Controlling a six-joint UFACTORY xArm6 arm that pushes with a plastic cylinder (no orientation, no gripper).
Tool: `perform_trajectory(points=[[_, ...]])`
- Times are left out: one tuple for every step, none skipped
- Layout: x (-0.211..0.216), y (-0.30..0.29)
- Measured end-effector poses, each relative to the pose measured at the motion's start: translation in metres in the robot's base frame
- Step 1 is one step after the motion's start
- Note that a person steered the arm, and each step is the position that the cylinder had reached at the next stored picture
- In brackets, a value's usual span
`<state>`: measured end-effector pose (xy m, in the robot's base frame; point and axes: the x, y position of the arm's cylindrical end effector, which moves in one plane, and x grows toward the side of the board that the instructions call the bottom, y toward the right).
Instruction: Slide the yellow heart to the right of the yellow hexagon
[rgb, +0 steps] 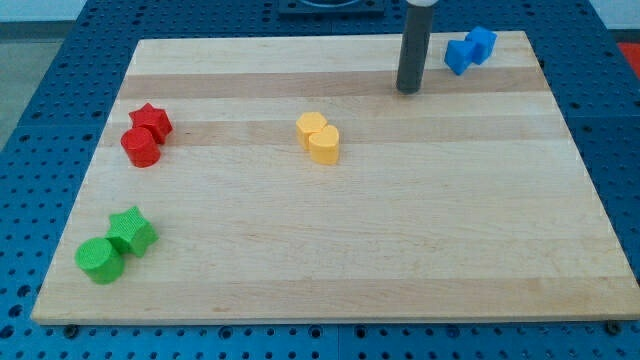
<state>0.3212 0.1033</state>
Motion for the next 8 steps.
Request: perform_trajectory(points=[[0.038, 0.0], [0.076, -0.006], [0.106, -0.016], [0.126, -0.044], [0.135, -0.082], [0.135, -0.11], [0.129, -0.113], [0.12, -0.113]])
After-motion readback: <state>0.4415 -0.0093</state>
